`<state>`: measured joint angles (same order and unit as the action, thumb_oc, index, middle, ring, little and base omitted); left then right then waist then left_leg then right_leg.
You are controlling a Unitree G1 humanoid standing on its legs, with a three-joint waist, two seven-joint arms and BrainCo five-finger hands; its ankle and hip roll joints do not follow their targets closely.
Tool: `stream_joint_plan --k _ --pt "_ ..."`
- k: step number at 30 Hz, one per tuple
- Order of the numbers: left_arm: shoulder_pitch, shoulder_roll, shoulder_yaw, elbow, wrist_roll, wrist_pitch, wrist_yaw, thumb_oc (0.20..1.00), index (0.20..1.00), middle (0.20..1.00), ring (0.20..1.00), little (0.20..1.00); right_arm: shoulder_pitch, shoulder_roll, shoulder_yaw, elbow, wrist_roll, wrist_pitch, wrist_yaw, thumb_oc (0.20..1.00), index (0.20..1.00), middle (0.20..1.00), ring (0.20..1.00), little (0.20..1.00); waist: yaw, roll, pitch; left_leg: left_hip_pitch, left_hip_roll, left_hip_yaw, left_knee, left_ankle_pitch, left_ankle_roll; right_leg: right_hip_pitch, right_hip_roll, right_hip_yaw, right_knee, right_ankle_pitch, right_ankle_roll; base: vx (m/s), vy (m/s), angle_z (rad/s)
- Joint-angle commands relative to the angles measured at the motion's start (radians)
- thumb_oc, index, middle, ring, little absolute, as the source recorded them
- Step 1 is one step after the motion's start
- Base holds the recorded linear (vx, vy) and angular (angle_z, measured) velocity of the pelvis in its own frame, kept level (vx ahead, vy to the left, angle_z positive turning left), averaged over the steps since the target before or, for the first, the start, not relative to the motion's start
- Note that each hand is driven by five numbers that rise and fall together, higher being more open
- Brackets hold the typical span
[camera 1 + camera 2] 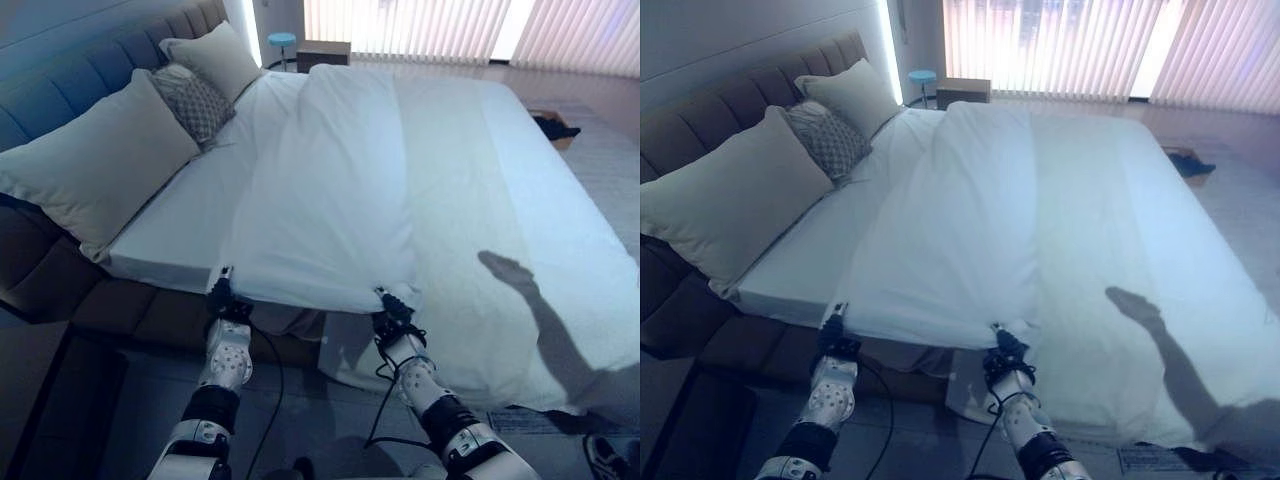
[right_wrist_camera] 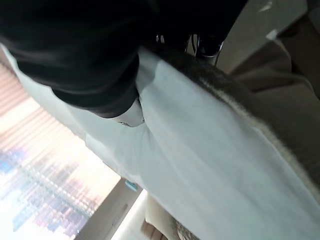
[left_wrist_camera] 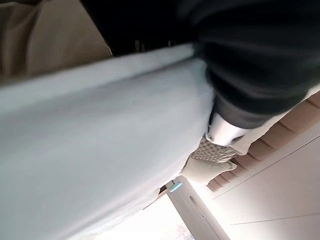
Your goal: Make the bed
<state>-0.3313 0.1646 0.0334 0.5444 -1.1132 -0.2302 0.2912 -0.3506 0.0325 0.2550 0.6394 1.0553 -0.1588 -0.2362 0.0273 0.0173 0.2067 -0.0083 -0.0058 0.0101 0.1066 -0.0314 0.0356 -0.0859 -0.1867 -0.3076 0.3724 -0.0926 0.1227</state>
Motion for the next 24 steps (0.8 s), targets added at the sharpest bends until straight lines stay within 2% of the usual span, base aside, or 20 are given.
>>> stream_joint_plan --k 1,2,3,4,5,6,7,8,9,10,11,13,14,15,16,17,18,20,21,24 --pt "0.062 0.110 0.112 -0.082 0.059 -0.098 -0.010 0.200 0.200 0.200 0.200 0.200 0.052 -0.026 0.009 -0.019 0.028 -0.038 0.035 0.200 0.200 0.200 0.200 0.200 0.056 -0.023 -0.033 0.044 -0.048 0.013 -0.114 0.025 -0.092 0.052 0.126 0.031 -0.125 0.006 -0.038 -0.07 0.140 -0.40" --pt "0.063 0.109 0.113 -0.079 0.057 -0.105 -0.009 0.200 0.200 0.200 0.200 0.200 0.050 -0.029 0.006 -0.019 0.033 -0.043 0.032 0.200 0.200 0.200 0.200 0.200 0.051 -0.029 -0.038 0.042 -0.061 0.010 -0.117 0.030 -0.089 0.053 0.165 0.072 -0.152 0.009 -0.049 -0.06 0.119 -0.28" --pt "0.068 0.105 0.113 -0.082 0.058 -0.107 -0.005 0.200 0.200 0.200 0.200 0.200 0.049 -0.034 0.002 -0.018 0.036 -0.047 0.027 0.200 0.200 0.200 0.200 0.200 0.048 -0.035 -0.045 0.039 -0.074 0.008 -0.116 0.032 -0.086 0.060 0.181 0.093 -0.189 0.012 -0.056 -0.04 0.073 -0.12" --pt "0.069 0.105 0.112 -0.082 0.059 -0.107 -0.005 0.200 0.200 0.200 0.200 0.200 0.050 -0.034 0.003 -0.018 0.036 -0.047 0.027 0.200 0.200 0.200 0.200 0.200 0.049 -0.035 -0.045 0.040 -0.073 0.009 -0.116 0.031 -0.086 0.064 0.182 0.093 -0.196 0.014 -0.056 -0.03 0.092 -0.02" --pt "0.081 0.098 0.110 -0.076 0.069 -0.100 0.005 0.200 0.200 0.200 0.200 0.200 0.046 -0.047 0.002 -0.017 0.032 -0.055 0.014 0.200 0.200 0.200 0.200 0.200 0.047 -0.032 -0.052 0.042 -0.088 0.005 -0.107 0.030 -0.083 0.093 0.184 0.109 -0.258 0.022 -0.067 -0.01 0.082 -0.01" --pt "0.086 0.104 0.115 -0.062 0.072 -0.092 -0.001 0.200 0.200 0.200 0.200 0.200 0.048 -0.054 -0.003 -0.017 0.029 -0.055 0.012 0.200 0.200 0.200 0.200 0.200 0.037 -0.029 -0.050 0.037 -0.093 -0.001 -0.085 0.023 -0.086 0.092 0.199 0.143 -0.246 0.016 -0.076 -0.01 0.153 0.10" --pt "0.096 0.105 0.123 -0.053 0.077 -0.085 -0.009 0.200 0.200 0.200 0.200 0.200 0.062 -0.066 -0.012 -0.019 0.029 -0.057 0.012 0.200 0.200 0.200 0.200 0.200 0.033 -0.027 -0.040 0.013 -0.114 -0.012 0.014 0.013 -0.106 0.095 0.189 0.153 -0.240 0.020 -0.085 0.01 0.092 0.43" --pt "0.097 0.105 0.123 -0.053 0.078 -0.085 -0.009 0.200 0.200 0.200 0.200 0.200 0.063 -0.066 -0.012 -0.019 0.029 -0.056 0.012 0.200 0.200 0.200 0.200 0.200 0.030 -0.026 -0.039 0.008 -0.114 -0.014 0.026 0.006 -0.106 0.096 0.190 0.150 -0.238 0.019 -0.085 0.00 0.108 0.61" --pt "0.105 0.105 0.123 -0.057 0.086 -0.083 -0.011 0.200 0.200 0.200 0.200 0.200 0.067 -0.073 -0.005 -0.021 0.023 -0.055 0.010 0.200 0.200 0.200 0.200 0.200 0.038 -0.023 -0.029 -0.004 -0.131 -0.054 0.068 0.010 -0.111 0.097 0.191 0.171 -0.227 0.016 -0.091 -0.03 0.096 0.58" --pt "0.115 0.099 0.130 -0.063 0.085 -0.083 -0.009 0.200 0.200 0.200 0.200 0.200 0.068 -0.080 -0.007 -0.022 0.019 -0.054 0.010 0.200 0.200 0.200 0.200 0.200 0.044 -0.024 -0.020 -0.017 -0.139 -0.086 0.118 0.010 -0.117 0.098 0.185 0.185 -0.220 0.016 -0.091 -0.05 0.161 0.34" --pt "0.123 0.092 0.142 -0.069 0.074 -0.086 -0.006 0.200 0.200 0.200 0.200 0.200 0.069 -0.086 -0.017 -0.022 0.020 -0.051 0.010 0.200 0.200 0.200 0.200 0.200 0.042 -0.027 -0.011 -0.026 -0.106 -0.070 0.161 -0.011 -0.121 0.102 0.163 0.184 -0.218 0.016 -0.084 -0.07 0.176 0.12" --pt "0.127 0.085 0.152 -0.074 0.057 -0.092 0.002 0.200 0.200 0.200 0.200 0.200 0.069 -0.085 -0.030 -0.017 0.027 -0.048 0.006 0.200 0.200 0.200 0.200 0.200 0.037 -0.036 -0.027 -0.029 -0.036 -0.057 0.138 -0.045 -0.093 0.096 0.139 0.189 -0.232 0.018 -0.071 -0.01 0.148 0.06" --pt "0.128 0.085 0.152 -0.074 0.057 -0.092 0.002 0.200 0.200 0.200 0.200 0.200 0.069 -0.085 -0.030 -0.016 0.028 -0.048 0.006 0.200 0.200 0.200 0.200 0.200 0.039 -0.036 -0.028 -0.027 -0.035 -0.055 0.136 -0.047 -0.093 0.097 0.140 0.191 -0.233 0.018 -0.070 0.09 0.225 0.12" --pt "0.141 0.082 0.158 -0.080 0.048 -0.094 0.011 0.200 0.200 0.200 0.200 0.200 0.067 -0.086 -0.031 -0.015 0.023 -0.043 -0.003 0.200 0.200 0.200 0.200 0.200 0.047 -0.032 -0.048 -0.026 0.006 -0.120 0.092 -0.032 -0.091 0.094 0.130 0.212 -0.242 0.011 -0.058 0.07 0.162 0.07" --pt "0.142 0.081 0.158 -0.081 0.049 -0.094 0.012 0.200 0.200 0.200 0.200 0.200 0.068 -0.086 -0.031 -0.015 0.022 -0.043 -0.003 0.200 0.200 0.200 0.200 0.200 0.046 -0.032 -0.049 -0.023 0.006 -0.121 0.085 -0.029 -0.091 0.094 0.130 0.212 -0.242 0.010 -0.058 0.08 0.337 -0.01" --pt "0.139 0.080 0.152 -0.075 0.049 -0.090 0.021 0.200 0.200 0.200 0.200 0.200 0.070 -0.090 -0.039 -0.012 0.024 -0.033 -0.005 0.200 0.200 0.200 0.200 0.200 0.043 -0.016 -0.050 -0.012 0.009 -0.156 0.044 -0.018 -0.095 0.089 0.115 0.220 -0.235 0.008 -0.053 0.04 0.318 -0.12" --pt "0.135 0.070 0.142 -0.073 0.056 -0.085 0.020 0.200 0.200 0.200 0.200 0.200 0.077 -0.090 -0.052 -0.011 0.016 -0.031 -0.007 0.200 0.200 0.200 0.200 0.200 0.032 -0.009 -0.053 0.002 0.005 -0.140 0.007 -0.017 -0.093 0.096 0.098 0.214 -0.235 0.011 -0.046 0.04 0.423 -0.11" --pt "0.155 0.064 0.130 -0.084 0.082 -0.075 0.011 0.200 0.200 0.200 0.200 0.200 0.097 -0.093 -0.052 -0.019 0.006 -0.019 -0.003 0.200 0.200 0.200 0.200 0.200 0.028 -0.003 -0.047 0.016 -0.021 -0.153 -0.010 -0.023 -0.080 0.085 0.068 0.217 -0.229 0.031 -0.032 0.01 0.296 0.07" --pt "0.155 0.064 0.130 -0.084 0.082 -0.075 0.011 0.200 0.200 0.200 0.200 0.200 0.097 -0.093 -0.052 -0.020 0.006 -0.019 -0.003 0.200 0.200 0.200 0.200 0.200 0.028 -0.004 -0.047 0.016 -0.021 -0.153 -0.010 -0.023 -0.080 0.084 0.068 0.217 -0.229 0.030 -0.032 -0.07 0.352 0.14" --pt "0.166 0.078 0.127 -0.083 0.138 -0.065 0.012 0.200 0.200 0.200 0.200 0.200 0.086 -0.083 -0.062 -0.024 -0.008 -0.017 0.002 0.200 0.200 0.200 0.200 0.200 0.039 0.011 -0.007 0.000 -0.051 -0.093 -0.030 -0.023 -0.055 0.031 0.015 0.220 -0.248 0.112 0.002 -0.12 0.320 -0.19"
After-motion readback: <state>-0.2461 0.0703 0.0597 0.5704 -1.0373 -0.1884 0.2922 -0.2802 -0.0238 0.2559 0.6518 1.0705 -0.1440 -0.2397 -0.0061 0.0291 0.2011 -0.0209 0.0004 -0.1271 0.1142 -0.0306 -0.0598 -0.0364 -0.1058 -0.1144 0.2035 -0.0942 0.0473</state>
